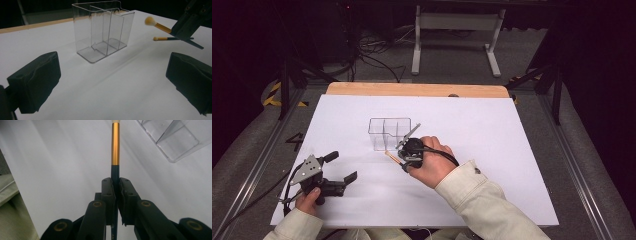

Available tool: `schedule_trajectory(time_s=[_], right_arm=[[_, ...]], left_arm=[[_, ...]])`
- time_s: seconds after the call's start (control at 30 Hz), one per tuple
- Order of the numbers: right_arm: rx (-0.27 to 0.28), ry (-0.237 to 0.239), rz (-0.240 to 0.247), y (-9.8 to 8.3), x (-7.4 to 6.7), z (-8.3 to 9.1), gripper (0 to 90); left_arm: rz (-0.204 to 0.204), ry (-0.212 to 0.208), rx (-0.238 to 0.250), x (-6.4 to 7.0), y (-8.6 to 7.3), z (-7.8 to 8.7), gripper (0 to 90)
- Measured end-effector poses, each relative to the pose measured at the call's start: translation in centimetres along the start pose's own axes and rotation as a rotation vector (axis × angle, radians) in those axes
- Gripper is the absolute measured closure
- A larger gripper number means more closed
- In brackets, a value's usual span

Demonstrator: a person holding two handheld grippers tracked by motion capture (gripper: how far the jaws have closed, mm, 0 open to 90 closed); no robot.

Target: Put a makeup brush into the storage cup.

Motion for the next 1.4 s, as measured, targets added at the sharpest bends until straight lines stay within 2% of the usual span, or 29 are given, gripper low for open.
schedule_trajectory(time_s=[0.1,0.17,0.33,0.57,0.6,0.97,1.13,1.4], right_arm=[[0.06,0.006,-0.002,0.1,0.1,0.6,83.7],[0.072,0.005,0.001,0.1,0.2,0.8,83.7],[0.15,0.007,0.011,0.2,0.3,1.3,83.7],[0.255,0.005,0.004,0.1,0.8,2.4,83.7],[0.255,0.005,0.004,0.1,0.8,2.4,83.7],[0.455,0.019,0.004,0.0,1.3,4.0,83.7],[0.491,0.024,-0.006,-0.2,1.7,4.0,83.7],[0.594,0.008,0.001,-0.3,1.9,4.5,83.7]], left_arm=[[-0.001,0.0,0.0,0.0,0.0,0.0,0.3],[-0.002,0.004,0.0,0.0,0.0,0.0,0.3],[0.004,0.018,0.007,-0.2,0.0,0.1,0.3],[0.001,0.007,0.01,-0.1,0.1,0.1,0.3],[0.001,0.007,0.01,-0.1,0.1,0.1,0.3],[0.001,0.007,0.012,0.0,0.1,0.1,0.3],[-0.009,0.015,0.01,-0.1,0.1,0.1,0.3],[-0.01,0.016,0.006,-0.1,0.0,0.0,0.3]])
Point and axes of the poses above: each handheld gripper's, and its own axes: z roughly backward along the jaws, y roughly out of its top, x roughly to its right, the point moved 7 cm from there along -z, roughly forward along the jaws, and after that the axes turned 8 degrees about -x, right-handed, at the moved point
